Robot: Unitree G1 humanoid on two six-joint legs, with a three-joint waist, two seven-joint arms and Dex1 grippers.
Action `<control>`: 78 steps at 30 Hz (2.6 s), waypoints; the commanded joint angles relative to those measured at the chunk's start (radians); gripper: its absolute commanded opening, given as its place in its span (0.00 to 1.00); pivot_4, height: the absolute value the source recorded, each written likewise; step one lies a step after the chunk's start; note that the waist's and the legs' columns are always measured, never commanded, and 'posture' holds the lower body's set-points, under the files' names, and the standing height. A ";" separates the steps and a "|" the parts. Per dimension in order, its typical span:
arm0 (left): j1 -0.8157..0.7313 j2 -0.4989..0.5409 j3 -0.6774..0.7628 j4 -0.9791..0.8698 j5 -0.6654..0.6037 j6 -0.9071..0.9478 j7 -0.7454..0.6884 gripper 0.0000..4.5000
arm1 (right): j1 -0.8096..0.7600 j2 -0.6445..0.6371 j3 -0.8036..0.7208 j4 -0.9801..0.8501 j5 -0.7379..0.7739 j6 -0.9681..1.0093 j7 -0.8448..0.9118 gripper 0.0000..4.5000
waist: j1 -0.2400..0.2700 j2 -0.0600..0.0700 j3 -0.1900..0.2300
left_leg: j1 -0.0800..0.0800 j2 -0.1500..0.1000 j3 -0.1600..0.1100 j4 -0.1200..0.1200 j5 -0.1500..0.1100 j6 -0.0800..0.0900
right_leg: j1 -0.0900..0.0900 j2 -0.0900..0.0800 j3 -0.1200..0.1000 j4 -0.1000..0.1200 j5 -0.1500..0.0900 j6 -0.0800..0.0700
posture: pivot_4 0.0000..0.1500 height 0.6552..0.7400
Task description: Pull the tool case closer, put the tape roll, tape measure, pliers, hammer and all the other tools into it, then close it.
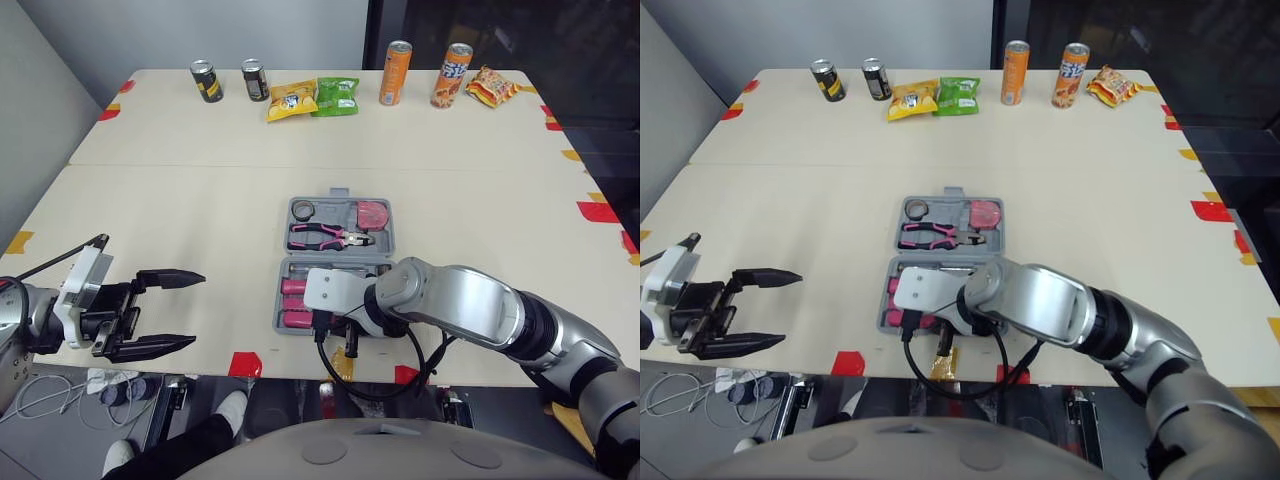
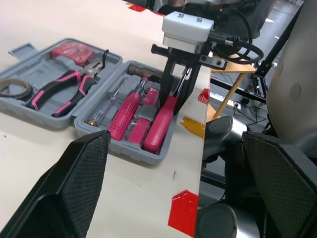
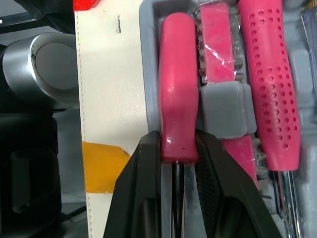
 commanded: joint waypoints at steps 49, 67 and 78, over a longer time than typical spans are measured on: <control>0.014 -0.209 0.077 -0.123 0.070 0.085 0.047 1.00 | 0.642 -0.010 -0.368 0.375 -0.232 -1.166 0.304 0.01 | -0.015 -0.006 -0.012 | 0.011 0.001 0.001 0.001 -0.003 0.008 | 0.011 0.001 0.001 0.000 -0.007 -0.013 | 1.00 1.00; -0.035 -0.458 0.103 -0.159 0.178 0.218 0.507 1.00 | 0.741 -0.091 -0.909 0.386 -0.005 -1.286 0.407 0.26 | -0.014 -0.005 -0.008 | 0.010 0.001 0.001 0.001 -0.002 0.011 | 0.012 0.001 0.001 -0.002 -0.008 -0.014 | 1.00 1.00; 0.031 -0.382 0.228 0.052 0.219 0.156 0.329 1.00 | 1.077 -0.258 -1.228 0.496 0.044 -1.411 0.640 0.99 | -0.015 -0.006 -0.007 | 0.000 0.001 -0.003 0.001 0.002 0.021 | 0.007 0.001 -0.003 -0.009 -0.007 -0.012 | 1.00 1.00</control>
